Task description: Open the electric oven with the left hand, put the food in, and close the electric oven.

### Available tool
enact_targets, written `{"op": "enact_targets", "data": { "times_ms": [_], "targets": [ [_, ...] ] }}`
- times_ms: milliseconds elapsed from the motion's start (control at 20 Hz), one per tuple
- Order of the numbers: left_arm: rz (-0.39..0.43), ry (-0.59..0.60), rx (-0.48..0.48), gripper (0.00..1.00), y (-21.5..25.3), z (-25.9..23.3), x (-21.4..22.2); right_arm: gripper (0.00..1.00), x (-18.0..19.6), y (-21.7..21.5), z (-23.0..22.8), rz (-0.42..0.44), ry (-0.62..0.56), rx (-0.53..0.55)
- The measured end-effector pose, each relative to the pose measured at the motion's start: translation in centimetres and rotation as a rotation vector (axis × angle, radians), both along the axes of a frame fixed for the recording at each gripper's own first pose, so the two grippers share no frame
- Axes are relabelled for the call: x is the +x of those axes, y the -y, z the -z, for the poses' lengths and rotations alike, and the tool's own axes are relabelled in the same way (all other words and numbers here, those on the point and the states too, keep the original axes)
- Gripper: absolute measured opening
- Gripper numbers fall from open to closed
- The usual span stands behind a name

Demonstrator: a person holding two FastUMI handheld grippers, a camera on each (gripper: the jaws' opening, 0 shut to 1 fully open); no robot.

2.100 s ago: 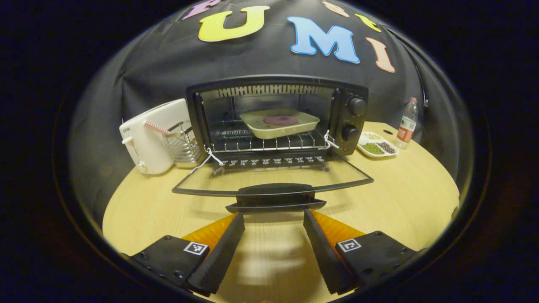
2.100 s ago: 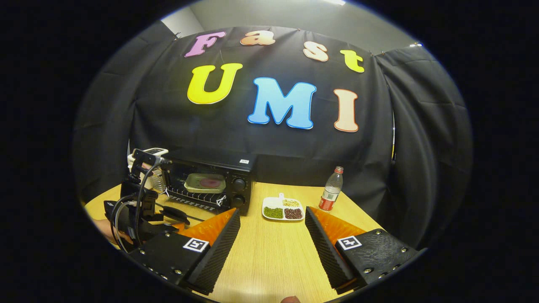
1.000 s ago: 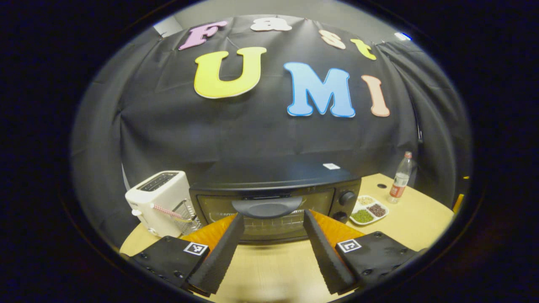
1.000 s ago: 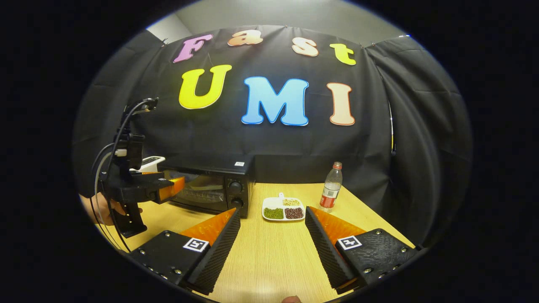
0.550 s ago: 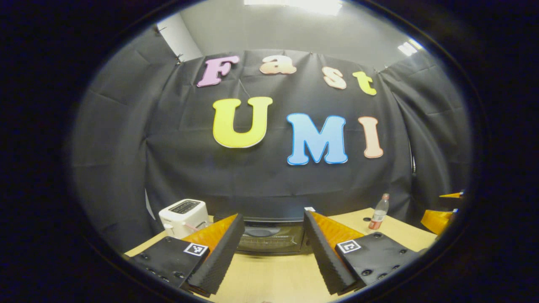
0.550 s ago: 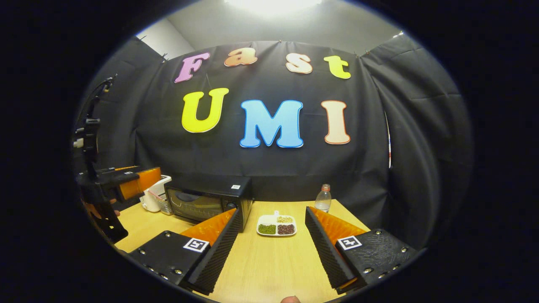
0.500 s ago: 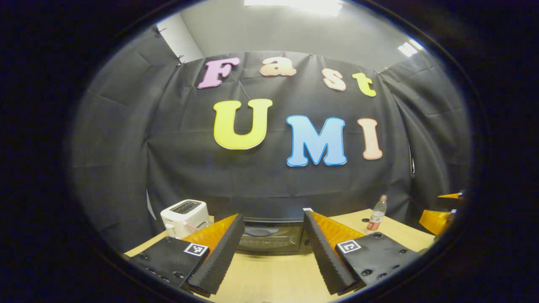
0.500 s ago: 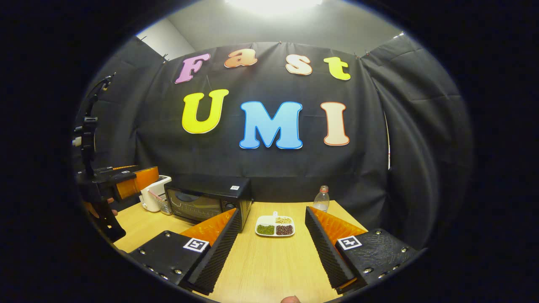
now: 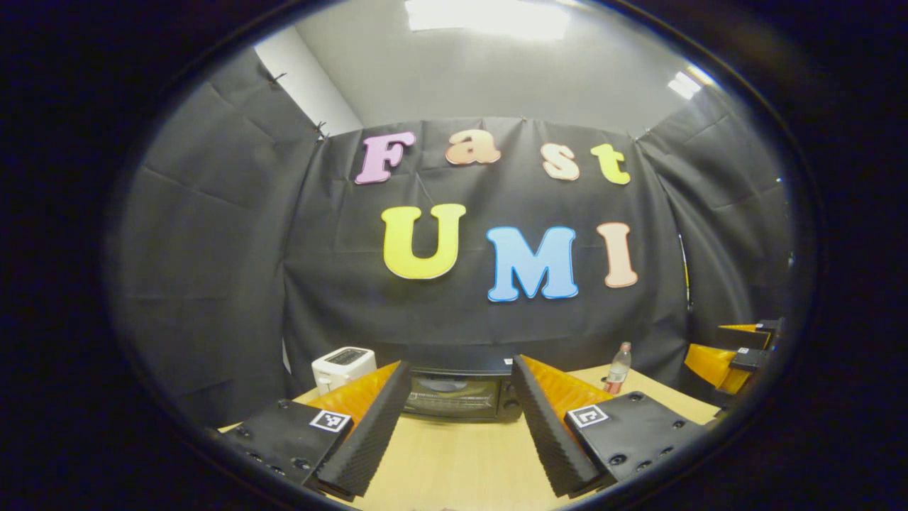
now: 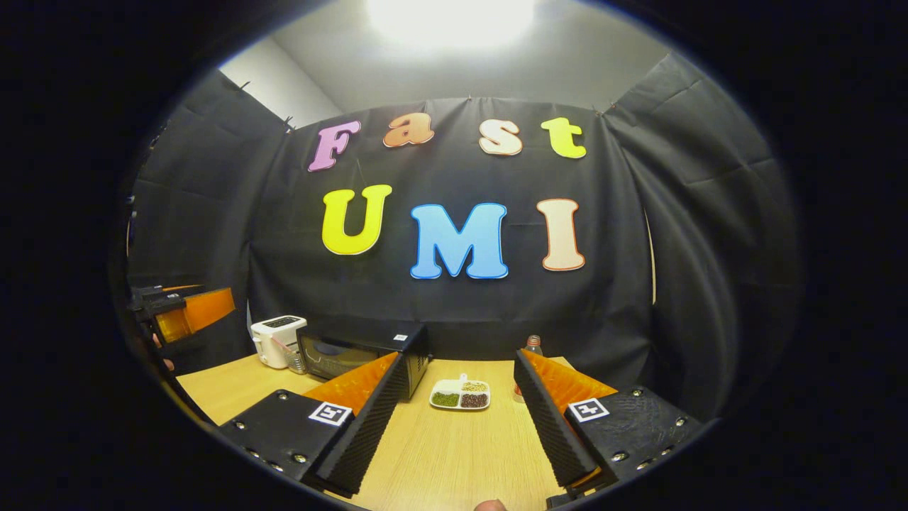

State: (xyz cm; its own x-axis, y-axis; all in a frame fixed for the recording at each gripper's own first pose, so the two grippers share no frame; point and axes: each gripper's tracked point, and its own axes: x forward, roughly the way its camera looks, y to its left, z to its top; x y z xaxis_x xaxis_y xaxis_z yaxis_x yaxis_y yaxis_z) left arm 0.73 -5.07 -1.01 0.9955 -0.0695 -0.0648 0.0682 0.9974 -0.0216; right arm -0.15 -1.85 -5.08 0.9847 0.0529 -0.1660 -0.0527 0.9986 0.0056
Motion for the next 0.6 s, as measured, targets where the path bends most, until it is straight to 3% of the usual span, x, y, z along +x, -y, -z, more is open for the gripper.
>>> {"op": "enact_targets", "data": {
  "times_ms": [200,300,600],
  "targets": [
    [-0.023,-0.015,-0.016,0.91,-1.9,-0.3,-2.1,0.95,-1.1,-1.6,-0.9,-0.031,0.022,0.003],
    [-0.033,-0.008,-0.020,1.00,-3.1,-1.0,-2.9,0.95,-1.6,-2.5,-1.8,-0.031,0.043,0.013],
    [-0.038,0.024,-0.028,1.00,-6.3,-2.4,-3.9,0.95,-2.4,-5.6,-3.9,-0.045,0.097,0.019]
  ]
}}
